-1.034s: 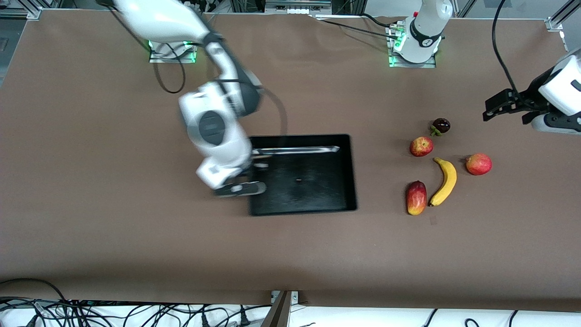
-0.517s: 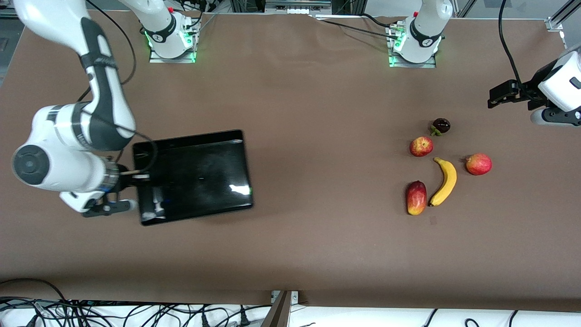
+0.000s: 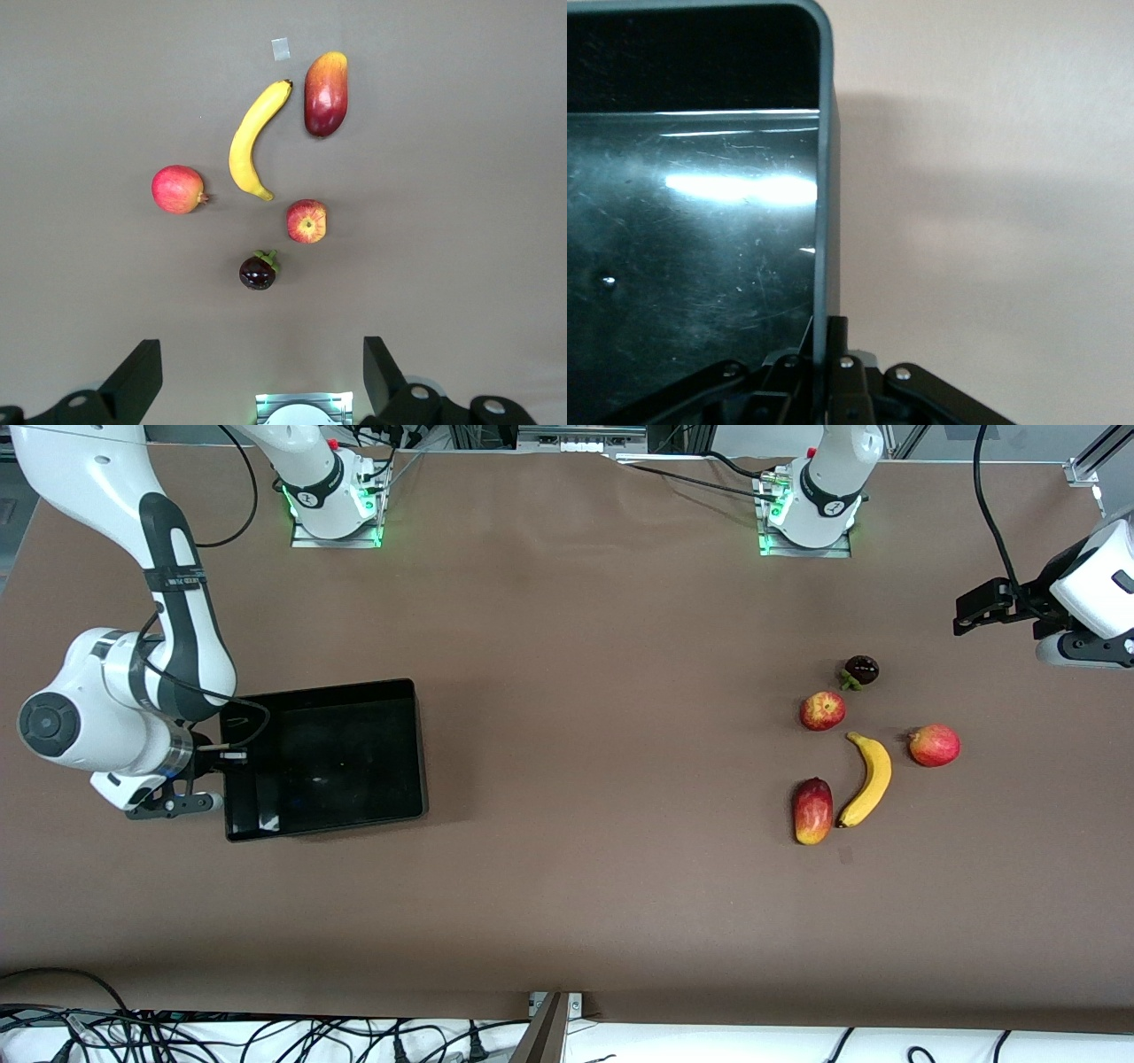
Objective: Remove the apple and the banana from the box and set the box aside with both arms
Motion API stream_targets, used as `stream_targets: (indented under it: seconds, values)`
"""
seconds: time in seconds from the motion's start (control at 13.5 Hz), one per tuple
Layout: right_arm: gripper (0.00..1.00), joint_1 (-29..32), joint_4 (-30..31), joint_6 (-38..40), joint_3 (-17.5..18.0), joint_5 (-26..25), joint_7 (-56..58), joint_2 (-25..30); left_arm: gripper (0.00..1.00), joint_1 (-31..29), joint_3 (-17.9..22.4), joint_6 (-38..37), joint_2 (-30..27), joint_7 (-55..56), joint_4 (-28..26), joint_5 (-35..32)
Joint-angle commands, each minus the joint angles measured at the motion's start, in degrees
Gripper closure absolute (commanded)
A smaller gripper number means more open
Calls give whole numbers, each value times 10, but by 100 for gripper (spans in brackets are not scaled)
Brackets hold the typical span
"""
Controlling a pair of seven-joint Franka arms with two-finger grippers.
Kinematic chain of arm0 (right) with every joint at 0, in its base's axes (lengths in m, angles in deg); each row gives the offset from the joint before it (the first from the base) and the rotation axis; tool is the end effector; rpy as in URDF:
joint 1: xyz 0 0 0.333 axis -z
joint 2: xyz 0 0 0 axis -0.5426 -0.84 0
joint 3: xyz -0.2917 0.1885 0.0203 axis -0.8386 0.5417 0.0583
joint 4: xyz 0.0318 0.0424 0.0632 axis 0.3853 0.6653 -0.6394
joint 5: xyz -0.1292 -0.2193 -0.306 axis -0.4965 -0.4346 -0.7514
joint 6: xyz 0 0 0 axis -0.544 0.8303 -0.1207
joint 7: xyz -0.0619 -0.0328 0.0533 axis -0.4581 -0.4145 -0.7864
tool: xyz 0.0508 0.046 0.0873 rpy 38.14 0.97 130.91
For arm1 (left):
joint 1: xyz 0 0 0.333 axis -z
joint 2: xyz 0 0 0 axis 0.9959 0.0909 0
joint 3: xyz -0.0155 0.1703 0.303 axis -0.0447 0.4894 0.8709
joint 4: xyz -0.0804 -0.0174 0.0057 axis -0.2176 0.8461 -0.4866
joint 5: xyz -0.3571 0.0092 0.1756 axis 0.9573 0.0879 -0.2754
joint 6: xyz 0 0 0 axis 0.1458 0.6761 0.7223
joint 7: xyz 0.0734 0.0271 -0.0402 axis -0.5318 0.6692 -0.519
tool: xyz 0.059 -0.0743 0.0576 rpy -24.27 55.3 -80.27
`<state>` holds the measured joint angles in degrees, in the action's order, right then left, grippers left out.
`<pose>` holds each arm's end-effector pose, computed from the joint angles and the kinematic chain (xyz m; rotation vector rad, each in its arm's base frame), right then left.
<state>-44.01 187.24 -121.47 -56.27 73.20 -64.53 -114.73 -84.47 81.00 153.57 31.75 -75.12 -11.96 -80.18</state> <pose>0.6474 -0.0398 0.2830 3.1276 0.1866 -0.1999 0.5560 -0.0099 0.6337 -3.1136 0.0752 0.2435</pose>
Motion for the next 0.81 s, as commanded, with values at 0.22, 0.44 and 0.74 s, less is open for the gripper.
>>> stream_targets:
  seconds: [0.22,0.44,0.74]
  values:
    - [100,4,98,-48,-16,22,2,60,0,3,-2,-15,4,0,16,-14]
    - [96,3,97,-53,-20,22,2,62,0,3,-2,-15,4,0,16,-14]
    - [0,-3,19,31,-16,19,-27,81,0,3,-1,-15,5,-2,17,-15]
